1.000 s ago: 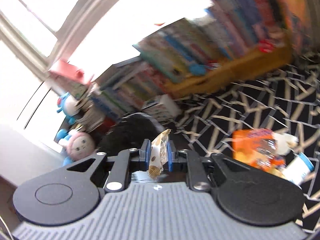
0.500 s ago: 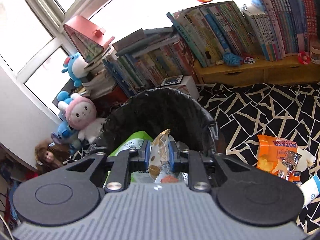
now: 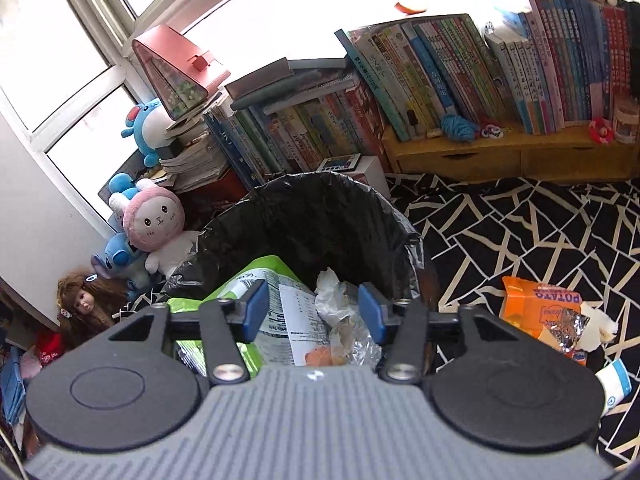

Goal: Collect trash
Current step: 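Carry the wrapper with the right tool into the bin and release, then move the right tool back to the pile toward the yellow bread crust, then close the right tool on the yellow bread crust and lift it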

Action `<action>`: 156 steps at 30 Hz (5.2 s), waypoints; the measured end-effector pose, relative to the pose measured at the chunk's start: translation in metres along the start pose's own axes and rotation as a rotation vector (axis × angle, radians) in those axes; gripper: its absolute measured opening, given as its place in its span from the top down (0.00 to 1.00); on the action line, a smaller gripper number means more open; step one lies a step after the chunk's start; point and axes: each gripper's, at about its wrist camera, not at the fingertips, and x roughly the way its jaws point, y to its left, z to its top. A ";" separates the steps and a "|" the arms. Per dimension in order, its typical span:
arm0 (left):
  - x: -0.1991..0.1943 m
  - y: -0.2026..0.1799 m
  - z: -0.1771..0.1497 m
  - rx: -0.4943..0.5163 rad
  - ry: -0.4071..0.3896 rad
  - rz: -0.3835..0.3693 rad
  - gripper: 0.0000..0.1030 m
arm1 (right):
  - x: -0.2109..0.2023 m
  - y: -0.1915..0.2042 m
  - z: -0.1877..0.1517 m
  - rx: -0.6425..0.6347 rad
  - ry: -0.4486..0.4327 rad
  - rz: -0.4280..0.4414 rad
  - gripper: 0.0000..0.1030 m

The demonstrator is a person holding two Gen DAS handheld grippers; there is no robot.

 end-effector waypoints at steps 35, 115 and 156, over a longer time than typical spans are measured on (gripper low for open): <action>0.000 0.001 -0.001 0.001 -0.001 0.001 0.43 | -0.059 -0.060 -0.052 -0.032 -0.162 -0.215 0.00; -0.005 -0.002 -0.007 0.028 -0.006 0.039 0.42 | 0.074 -0.107 -0.193 -0.400 0.249 -0.567 0.33; -0.005 -0.005 -0.008 0.040 -0.013 0.043 0.42 | 0.072 -0.115 -0.191 -0.210 0.263 -0.507 0.56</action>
